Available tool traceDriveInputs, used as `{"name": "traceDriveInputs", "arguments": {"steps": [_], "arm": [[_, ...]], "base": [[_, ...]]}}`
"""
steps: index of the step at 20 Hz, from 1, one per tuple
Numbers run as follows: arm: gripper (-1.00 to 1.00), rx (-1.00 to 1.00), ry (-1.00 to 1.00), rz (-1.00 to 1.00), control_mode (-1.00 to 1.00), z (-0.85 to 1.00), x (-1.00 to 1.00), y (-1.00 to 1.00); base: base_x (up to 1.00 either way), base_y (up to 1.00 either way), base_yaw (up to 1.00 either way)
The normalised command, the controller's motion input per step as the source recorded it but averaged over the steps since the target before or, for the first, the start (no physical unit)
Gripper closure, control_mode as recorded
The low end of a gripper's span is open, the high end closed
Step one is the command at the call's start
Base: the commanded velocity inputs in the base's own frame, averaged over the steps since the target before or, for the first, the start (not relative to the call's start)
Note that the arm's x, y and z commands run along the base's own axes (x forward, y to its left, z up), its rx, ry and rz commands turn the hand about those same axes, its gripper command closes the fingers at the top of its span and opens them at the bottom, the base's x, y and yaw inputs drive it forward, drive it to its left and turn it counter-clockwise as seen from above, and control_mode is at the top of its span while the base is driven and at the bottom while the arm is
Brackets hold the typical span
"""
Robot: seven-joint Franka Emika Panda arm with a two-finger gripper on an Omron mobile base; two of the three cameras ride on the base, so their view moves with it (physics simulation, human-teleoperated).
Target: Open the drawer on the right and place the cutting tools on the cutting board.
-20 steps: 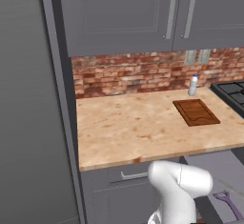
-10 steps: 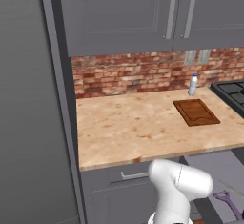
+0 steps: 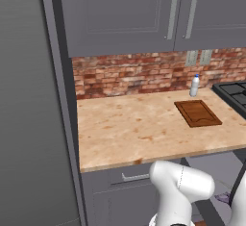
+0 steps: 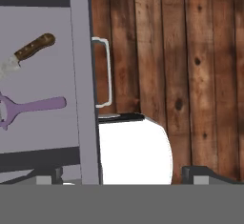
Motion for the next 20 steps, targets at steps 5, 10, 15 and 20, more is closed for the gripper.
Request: {"name": "traceDriveInputs", "arguments": {"steps": [5, 10, 15, 20], "arm": [[-1.0, 0.0, 0.0, 0.0, -1.0, 0.0, 0.03, 0.0], [-1.0, 0.0, 0.0, 0.09, -1.0, 0.0, 0.4, 0.0], [-1.0, 0.0, 0.0, 0.37, -1.0, 0.0, 0.53, -0.04], [-1.0, 0.01, 0.0, 0.49, -1.0, 0.0, 0.51, -0.18]], "base": [[0.0, 0.0, 0.0], [0.0, 0.0, 0.0], [0.0, 0.0, 0.0], [0.0, 0.0, 0.0]]}}
